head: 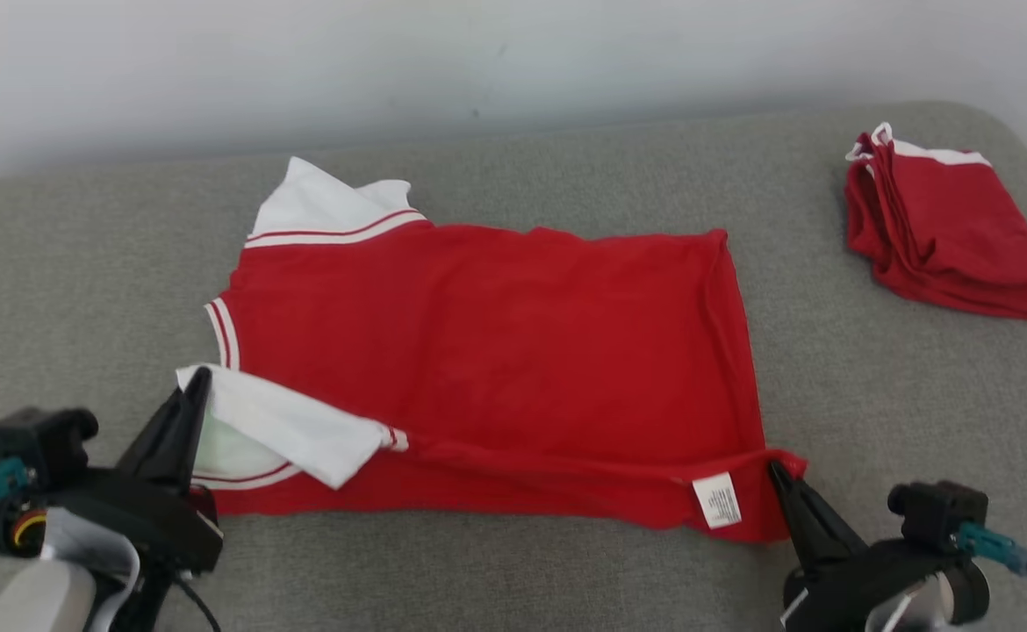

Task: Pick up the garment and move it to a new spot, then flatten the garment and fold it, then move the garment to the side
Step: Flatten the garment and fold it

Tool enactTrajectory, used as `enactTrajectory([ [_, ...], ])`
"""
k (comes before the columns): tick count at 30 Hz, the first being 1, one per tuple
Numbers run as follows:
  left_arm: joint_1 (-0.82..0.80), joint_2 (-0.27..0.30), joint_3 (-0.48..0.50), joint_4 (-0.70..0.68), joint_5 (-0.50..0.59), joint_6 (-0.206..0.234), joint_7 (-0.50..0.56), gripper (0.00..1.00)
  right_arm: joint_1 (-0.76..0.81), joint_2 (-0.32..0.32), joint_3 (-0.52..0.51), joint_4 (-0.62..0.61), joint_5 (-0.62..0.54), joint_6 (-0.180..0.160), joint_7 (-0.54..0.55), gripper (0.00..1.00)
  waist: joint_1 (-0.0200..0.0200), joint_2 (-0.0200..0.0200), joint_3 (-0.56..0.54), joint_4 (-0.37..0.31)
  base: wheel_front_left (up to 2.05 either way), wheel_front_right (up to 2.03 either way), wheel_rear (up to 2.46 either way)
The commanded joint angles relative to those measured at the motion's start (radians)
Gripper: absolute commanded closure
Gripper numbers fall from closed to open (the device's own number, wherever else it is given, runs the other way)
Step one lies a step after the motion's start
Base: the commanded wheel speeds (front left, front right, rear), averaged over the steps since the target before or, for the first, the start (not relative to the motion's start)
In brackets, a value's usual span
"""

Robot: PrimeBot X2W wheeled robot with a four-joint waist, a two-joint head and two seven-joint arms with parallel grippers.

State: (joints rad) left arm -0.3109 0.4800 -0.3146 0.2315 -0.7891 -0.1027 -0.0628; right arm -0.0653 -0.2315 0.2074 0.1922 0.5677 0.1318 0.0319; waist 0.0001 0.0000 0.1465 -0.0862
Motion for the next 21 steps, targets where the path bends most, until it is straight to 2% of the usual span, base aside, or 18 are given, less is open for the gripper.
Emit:
enactTrajectory([
  [1,-0.045,0.000,-0.005,0.038,-0.001,-0.008,0.006,1.00,-0.038,0.009,0.005,0.025,0.009,-0.003,-0.009,1.00,-0.0001,0.0000,0.047,-0.030,0.00,0.00,0.00],
  [10,-0.189,-0.009,-0.060,0.272,-0.005,-0.028,-0.041,1.00,-0.174,0.024,0.045,0.155,0.006,-0.003,-0.055,1.00,-0.0001,0.0000,0.076,-0.040,0.00,0.00,0.00],
  [11,-0.200,-0.012,-0.067,0.292,-0.007,-0.029,-0.050,1.00,-0.184,0.024,0.044,0.168,0.001,-0.003,-0.066,0.95,-0.0001,0.0000,0.075,-0.041,0.00,0.00,0.00],
  [12,-0.209,-0.015,-0.074,0.307,-0.010,-0.027,-0.061,1.00,-0.193,0.024,0.043,0.178,-0.005,-0.003,-0.079,0.37,-0.0001,0.0000,0.074,-0.040,0.00,0.00,0.00],
  [13,-0.214,-0.015,-0.083,0.320,-0.003,-0.027,-0.077,0.33,-0.197,0.027,0.048,0.189,-0.003,-0.003,-0.085,0.00,-0.0001,0.0000,0.071,-0.039,0.00,0.00,0.00],
  [14,-0.217,-0.015,-0.093,0.333,0.004,-0.027,-0.093,0.00,-0.200,0.027,0.052,0.199,-0.002,-0.003,-0.090,0.00,-0.0001,0.0000,0.067,-0.038,0.00,0.00,0.00],
  [17,-0.210,-0.015,-0.119,0.351,0.001,-0.028,-0.139,0.00,-0.195,0.006,0.066,0.213,-0.032,-0.003,-0.117,0.00,-0.0001,0.0000,0.051,-0.032,0.00,0.00,0.00],
  [21,-0.171,-0.013,-0.101,0.351,-0.026,-0.027,-0.177,0.00,-0.158,-0.011,0.065,0.203,-0.061,-0.003,-0.141,0.00,-0.0001,0.0000,0.026,-0.028,0.00,0.00,0.00],
])
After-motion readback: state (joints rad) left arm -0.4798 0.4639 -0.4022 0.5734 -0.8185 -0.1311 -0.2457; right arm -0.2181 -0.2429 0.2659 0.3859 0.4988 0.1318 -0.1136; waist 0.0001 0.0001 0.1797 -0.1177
